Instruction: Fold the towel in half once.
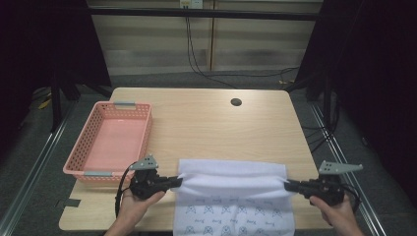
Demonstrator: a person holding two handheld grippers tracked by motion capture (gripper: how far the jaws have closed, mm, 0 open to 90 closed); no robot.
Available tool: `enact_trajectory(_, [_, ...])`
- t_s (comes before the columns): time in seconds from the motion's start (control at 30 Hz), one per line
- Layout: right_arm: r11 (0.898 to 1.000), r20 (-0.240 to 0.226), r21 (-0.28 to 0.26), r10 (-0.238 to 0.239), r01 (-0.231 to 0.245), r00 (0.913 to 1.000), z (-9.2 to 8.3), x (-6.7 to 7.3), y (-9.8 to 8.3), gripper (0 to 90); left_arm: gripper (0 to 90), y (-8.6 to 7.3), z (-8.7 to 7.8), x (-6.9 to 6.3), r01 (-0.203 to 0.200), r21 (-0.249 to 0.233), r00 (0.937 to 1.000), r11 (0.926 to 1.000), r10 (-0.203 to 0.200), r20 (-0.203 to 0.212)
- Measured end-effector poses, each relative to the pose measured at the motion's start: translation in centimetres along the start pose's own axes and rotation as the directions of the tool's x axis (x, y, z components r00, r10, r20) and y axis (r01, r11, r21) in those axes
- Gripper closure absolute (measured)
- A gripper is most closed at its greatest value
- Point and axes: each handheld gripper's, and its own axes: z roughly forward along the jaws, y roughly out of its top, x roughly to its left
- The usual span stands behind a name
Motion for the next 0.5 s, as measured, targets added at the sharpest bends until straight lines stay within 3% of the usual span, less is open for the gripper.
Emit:
enact_trajectory(0.03, [1.0, -0.003, 0.025, 0.009, -0.009, 1.0, 0.4, 0.0, -0.7, 85.3, 87.0, -0.5, 0.4, 0.0, 0.0, 0.024, 0.9999, 0.9997, 0.0, -0.015])
enact_trajectory(0.07, [0.998, 0.0, 0.053, 0.017, -0.017, 0.9999, 0.8, 0.0, -1.3, 85.3, 87.1, -1.0, 0.8, 0.3, 0.029, 0.046, 0.9995, 0.9986, -0.029, 0.009])
enact_trajectory(0.1, [0.997, 0.016, 0.079, 0.021, -0.023, 0.9997, 1.1, 0.0, -1.7, 85.3, 87.0, -1.3, 1.2, 0.3, 0.034, 0.066, 0.9994, 0.9973, -0.034, 0.006])
enact_trajectory(0.17, [0.994, 0.011, 0.105, 0.031, -0.032, 0.9995, 1.5, -0.1, -1.9, 85.4, 87.0, -1.4, 1.4, 0.1, 0.021, 0.09, 0.9998, 0.9957, -0.022, 0.005])
enact_trajectory(0.23, [0.984, 0.023, 0.174, 0.021, -0.024, 0.9995, 2.3, -0.2, -2.3, 85.3, 87.0, -1.8, 1.9, -0.3, -0.005, 0.121, 0.9991, 0.9927, 0.0, 0.042])
enact_trajectory(0.3, [0.983, 0.022, 0.183, 0.022, -0.026, 0.9995, 2.5, -0.3, -2.5, 85.3, 86.9, -1.9, 2.1, -0.4, -0.016, 0.133, 0.999, 0.991, 0.01, 0.045])
enact_trajectory(0.33, [0.979, 0.02, 0.202, 0.027, -0.03, 0.9994, 2.8, -0.6, -2.8, 85.3, 86.8, -2.3, 2.6, -0.3, -0.012, 0.163, 0.9985, 0.9866, 0.003, 0.055])
enact_trajectory(0.43, [0.97, 0.041, 0.243, 0.021, -0.03, 0.9989, 3.8, -0.8, -3.0, 85.5, 86.7, -2.5, 3.2, -0.1, -0.016, 0.211, 0.9994, 0.9775, 0.009, 0.033])
enact_trajectory(0.5, [0.97, 0.04, 0.241, 0.019, -0.029, 0.999, 3.9, -0.9, -2.9, 85.7, 86.9, -2.4, 3.3, 0.0, -0.017, 0.218, 0.9993, 0.9757, 0.01, 0.037])
